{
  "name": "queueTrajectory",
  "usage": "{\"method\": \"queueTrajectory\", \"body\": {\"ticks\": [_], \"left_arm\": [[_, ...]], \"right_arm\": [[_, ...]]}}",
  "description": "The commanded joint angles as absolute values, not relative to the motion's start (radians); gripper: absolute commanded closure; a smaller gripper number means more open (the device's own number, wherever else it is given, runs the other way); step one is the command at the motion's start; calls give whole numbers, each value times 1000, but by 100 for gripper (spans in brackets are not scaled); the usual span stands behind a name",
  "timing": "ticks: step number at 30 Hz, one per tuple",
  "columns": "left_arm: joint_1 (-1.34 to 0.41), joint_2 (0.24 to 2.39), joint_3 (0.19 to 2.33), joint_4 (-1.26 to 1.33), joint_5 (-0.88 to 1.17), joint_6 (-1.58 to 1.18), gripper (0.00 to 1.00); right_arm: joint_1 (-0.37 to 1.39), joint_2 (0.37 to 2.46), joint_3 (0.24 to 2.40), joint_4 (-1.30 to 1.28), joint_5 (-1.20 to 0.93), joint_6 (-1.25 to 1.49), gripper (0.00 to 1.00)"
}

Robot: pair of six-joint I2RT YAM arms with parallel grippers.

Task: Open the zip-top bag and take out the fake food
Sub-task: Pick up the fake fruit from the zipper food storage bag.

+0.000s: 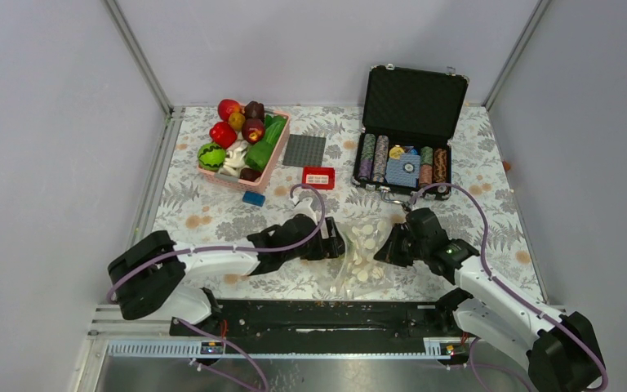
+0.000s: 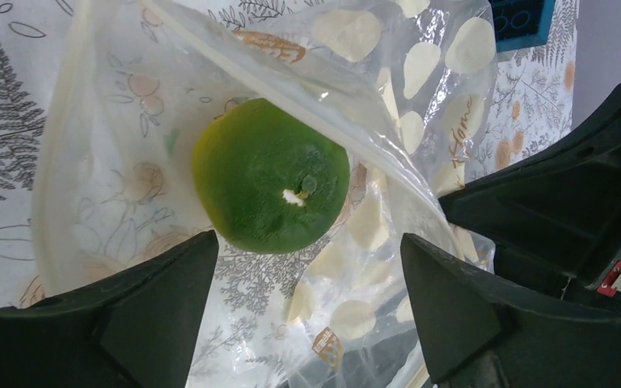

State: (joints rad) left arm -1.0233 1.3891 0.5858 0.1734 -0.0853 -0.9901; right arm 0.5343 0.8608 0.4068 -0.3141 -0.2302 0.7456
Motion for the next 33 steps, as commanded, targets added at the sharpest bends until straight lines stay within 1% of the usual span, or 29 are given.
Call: {"method": "queueTrajectory", "body": {"ticks": [1, 3, 16, 21, 28, 33], "left_arm": [[-1028, 1426, 650, 229, -112, -973, 13], [-1028, 1445, 667, 210, -117, -973, 10], [-1033, 1529, 800, 18, -212, -941, 3], [-1033, 1586, 857, -30, -223, -928, 3], [-1036, 1640, 895, -29, -203, -921, 2], [-1041, 1671, 910, -63, -203, -920, 4]], "right_arm": [[541, 864, 406, -283, -258, 728, 100], [541, 865, 406, -283, -260, 724, 100], [540, 886, 400, -262, -274, 722, 100], [540, 893, 397, -257, -279, 721, 100], [541, 900, 397, -255, -282, 716, 100], [541, 898, 397, -253, -286, 718, 100]]}}
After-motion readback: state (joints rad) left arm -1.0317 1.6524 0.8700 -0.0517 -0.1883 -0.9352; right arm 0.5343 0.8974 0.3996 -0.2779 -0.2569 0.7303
